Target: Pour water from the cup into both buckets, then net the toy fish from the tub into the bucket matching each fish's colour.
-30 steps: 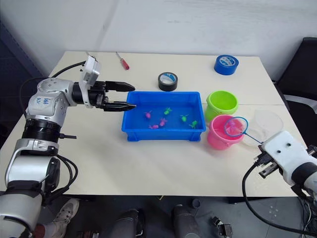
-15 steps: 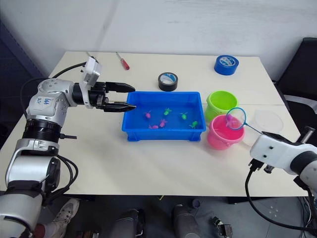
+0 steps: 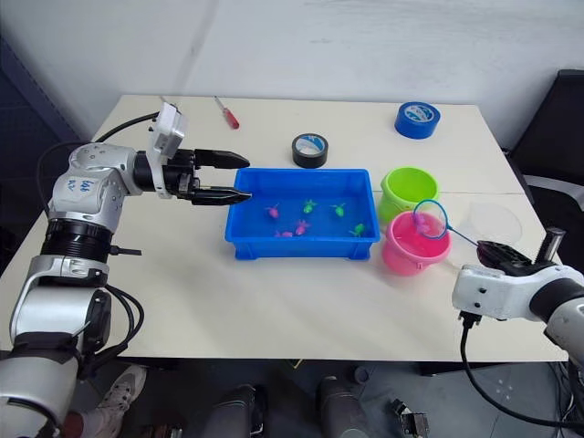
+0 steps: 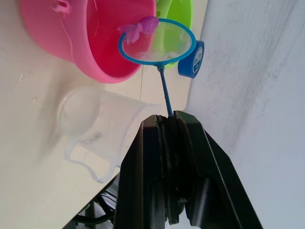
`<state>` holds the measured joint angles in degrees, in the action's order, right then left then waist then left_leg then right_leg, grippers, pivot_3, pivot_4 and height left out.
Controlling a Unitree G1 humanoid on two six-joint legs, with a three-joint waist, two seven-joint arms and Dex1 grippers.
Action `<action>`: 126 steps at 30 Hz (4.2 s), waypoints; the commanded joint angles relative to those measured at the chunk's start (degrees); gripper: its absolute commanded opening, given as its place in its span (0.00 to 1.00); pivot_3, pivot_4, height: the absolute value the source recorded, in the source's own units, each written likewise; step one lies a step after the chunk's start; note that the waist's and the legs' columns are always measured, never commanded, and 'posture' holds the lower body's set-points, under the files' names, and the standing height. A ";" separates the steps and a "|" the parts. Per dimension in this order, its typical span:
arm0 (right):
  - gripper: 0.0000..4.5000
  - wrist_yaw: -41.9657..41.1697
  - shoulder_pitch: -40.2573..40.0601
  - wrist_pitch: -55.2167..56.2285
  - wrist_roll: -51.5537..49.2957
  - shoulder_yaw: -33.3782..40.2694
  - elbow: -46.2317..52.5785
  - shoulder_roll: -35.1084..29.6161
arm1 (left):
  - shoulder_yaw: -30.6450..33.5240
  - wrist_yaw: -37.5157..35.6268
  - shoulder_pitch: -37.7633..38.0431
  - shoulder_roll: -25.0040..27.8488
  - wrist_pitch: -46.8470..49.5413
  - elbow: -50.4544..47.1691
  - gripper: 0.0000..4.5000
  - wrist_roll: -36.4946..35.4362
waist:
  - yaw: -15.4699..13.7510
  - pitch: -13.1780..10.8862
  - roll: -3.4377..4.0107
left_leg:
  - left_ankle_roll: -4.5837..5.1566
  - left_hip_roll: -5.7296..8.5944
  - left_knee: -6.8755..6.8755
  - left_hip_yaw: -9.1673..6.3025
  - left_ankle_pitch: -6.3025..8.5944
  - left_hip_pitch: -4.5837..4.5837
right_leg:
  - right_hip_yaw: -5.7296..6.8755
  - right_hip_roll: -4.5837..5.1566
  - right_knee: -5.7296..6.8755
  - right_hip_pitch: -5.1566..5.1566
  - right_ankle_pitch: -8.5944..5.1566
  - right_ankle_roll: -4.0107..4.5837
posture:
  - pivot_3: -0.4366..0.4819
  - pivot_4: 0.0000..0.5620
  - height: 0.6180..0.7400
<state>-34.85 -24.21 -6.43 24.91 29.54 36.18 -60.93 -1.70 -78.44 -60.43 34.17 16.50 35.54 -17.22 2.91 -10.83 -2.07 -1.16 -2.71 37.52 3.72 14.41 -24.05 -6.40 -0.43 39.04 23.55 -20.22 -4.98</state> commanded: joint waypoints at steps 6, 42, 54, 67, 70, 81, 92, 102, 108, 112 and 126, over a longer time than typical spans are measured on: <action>0.00 0.28 0.30 4.79 5.09 3.91 0.45 4.26 | 0.87 -0.12 -0.37 0.04 -0.21 -1.95 0.92 -0.47 | 0.04 0.00 0.00 | -0.02 0.00 0.09 0.01 -0.01 0.01 | 0.02 0.00 0.08 -0.01 0.00 0.00 | 0.48 0.27 0.95; 0.00 -16.49 55.47 -16.60 -20.09 -39.68 -23.04 13.73 | 15.61 13.15 29.60 14.79 13.31 -32.67 0.92 -8.22 | 1.75 -0.02 -0.02 | -0.01 -0.12 0.07 -0.12 0.05 0.82 | -0.02 0.30 0.38 -0.74 -0.12 0.21 | 0.48 0.27 0.95; 0.00 -17.95 55.55 -15.32 -18.47 -42.77 -24.69 14.62 | 17.09 16.98 32.68 15.63 16.90 -38.26 0.92 -11.42 | 1.92 -0.02 -0.02 | -0.01 -0.12 0.03 -0.12 0.05 0.84 | -0.04 0.29 0.36 -0.73 -0.12 0.21 | 0.48 0.27 0.95; 0.00 -18.14 59.61 -17.44 -14.87 -48.07 -29.15 20.19 | 19.39 19.16 34.78 17.55 19.94 -42.14 0.92 -13.93 | 1.99 -0.02 -0.03 | -0.02 -0.11 -0.12 -0.11 0.05 0.87 | -0.05 0.30 0.29 -0.73 -0.13 0.22 | 0.48 0.27 0.95; 0.00 -18.20 60.67 -17.90 -14.86 -48.67 -30.45 22.12 | 20.19 19.75 35.60 17.95 20.55 -43.17 0.92 -14.44 | 2.03 -0.02 -0.03 | -0.02 -0.11 -0.16 -0.12 0.05 0.87 | -0.03 0.30 0.24 -0.73 -0.13 0.22 | 0.48 0.27 0.95; 0.00 -17.40 63.40 -25.61 -19.89 -45.00 -32.16 28.90 | 22.18 21.17 37.93 18.90 21.97 -45.50 0.92 -15.73 | 2.01 -0.02 -0.04 | -0.03 -0.11 -0.23 -0.12 0.04 0.88 | -0.02 0.32 0.19 -0.73 -0.12 0.23 | 0.48 0.27 0.95; 0.00 -16.59 66.04 -41.10 -30.19 -38.64 -27.91 30.80 | 20.68 21.42 36.70 18.43 21.04 -43.97 0.92 -15.57 | 2.00 -0.02 -0.04 | -0.03 -0.09 -0.43 -0.15 0.05 0.86 | 0.02 0.38 -0.02 -0.73 -0.12 0.23 | 0.48 0.27 0.95; 0.00 -14.82 65.16 -45.14 -34.70 -36.66 -25.36 27.91 | 19.78 20.37 35.47 18.41 19.96 -42.22 0.92 -15.26 | 2.02 -0.02 -0.04 | -0.02 -0.06 -0.49 -0.15 0.07 0.80 | 0.04 0.44 -0.18 -0.73 -0.12 0.23 | 0.48 0.27 0.95; 0.00 -13.63 65.00 -47.30 -38.27 -33.28 -23.33 26.73 | 17.39 19.30 33.57 17.89 17.45 -39.78 0.92 -13.97 | 2.03 -0.02 -0.04 | -0.02 -0.07 -0.54 -0.14 0.07 0.79 | 0.03 0.44 -0.23 -0.73 -0.12 0.23 | 0.48 0.27 0.95; 0.00 -14.30 64.70 -48.83 -41.74 -28.91 -21.13 24.19 | 15.14 18.02 31.19 17.20 15.55 -37.31 0.92 -13.39 | 1.86 -0.03 -0.03 | 0.00 -0.06 -0.55 -0.15 0.09 0.74 | 0.05 0.46 -0.32 -0.73 -0.12 0.22 | 0.48 0.27 0.95; 0.00 -14.01 46.61 -55.17 -50.64 -3.97 -8.96 7.39 | 6.87 10.73 17.08 11.86 8.09 -22.71 0.92 -9.53 | 1.46 -0.05 0.00 | 0.13 -0.02 -0.58 -0.18 0.19 0.62 | 0.12 0.51 -0.62 -0.76 -0.12 0.19 | 0.48 0.27 0.95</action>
<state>-49.31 23.39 -61.32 -24.28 21.94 24.13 -52.41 5.22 -66.43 -41.37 46.01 26.25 12.03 -27.19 4.37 -10.88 -2.07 -1.03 -2.74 36.95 3.56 14.60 -23.42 -6.30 0.07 38.42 22.79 -20.34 -4.79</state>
